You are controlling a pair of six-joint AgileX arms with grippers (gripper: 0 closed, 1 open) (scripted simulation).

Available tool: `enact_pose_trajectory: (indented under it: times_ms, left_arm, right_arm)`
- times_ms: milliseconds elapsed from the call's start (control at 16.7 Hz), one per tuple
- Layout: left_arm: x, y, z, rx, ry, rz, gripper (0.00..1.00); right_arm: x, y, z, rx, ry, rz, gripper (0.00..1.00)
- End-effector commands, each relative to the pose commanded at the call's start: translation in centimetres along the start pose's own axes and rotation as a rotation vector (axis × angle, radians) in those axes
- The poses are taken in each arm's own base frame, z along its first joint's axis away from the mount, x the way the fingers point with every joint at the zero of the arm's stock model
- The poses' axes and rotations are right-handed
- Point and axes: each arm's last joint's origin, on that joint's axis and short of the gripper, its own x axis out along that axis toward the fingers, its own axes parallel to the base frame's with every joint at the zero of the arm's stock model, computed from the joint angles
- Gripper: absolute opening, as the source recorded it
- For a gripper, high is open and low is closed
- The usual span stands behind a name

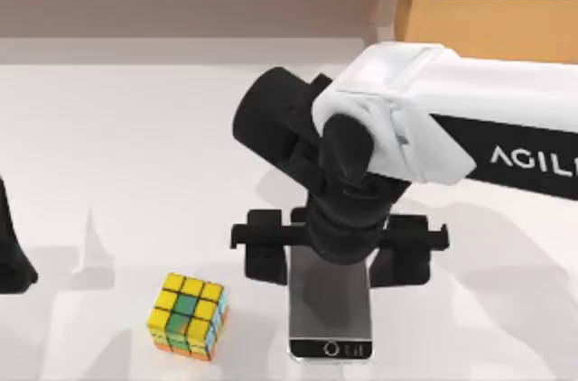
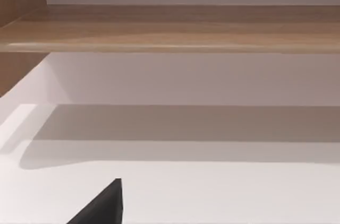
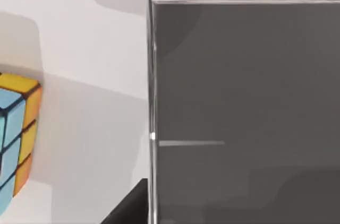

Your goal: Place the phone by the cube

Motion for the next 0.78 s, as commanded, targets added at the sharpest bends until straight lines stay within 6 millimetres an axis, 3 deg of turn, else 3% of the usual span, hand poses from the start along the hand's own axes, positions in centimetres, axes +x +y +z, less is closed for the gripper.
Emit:
enact_pose_trajectory:
  times_ms: [420,780]
  left_arm:
    - [0.0,0.0,0.0,0.000,0.000,0.000,1.00]
    - [0.0,0.0,0.0,0.000,0.000,0.000,1.00]
  right_arm:
    - [1.6,0.1,0.0,-0.002,-0.007,0.011,0.00]
    - [4.6,-0.3,-0.5,-0.003,0.035,-0.044,0.00]
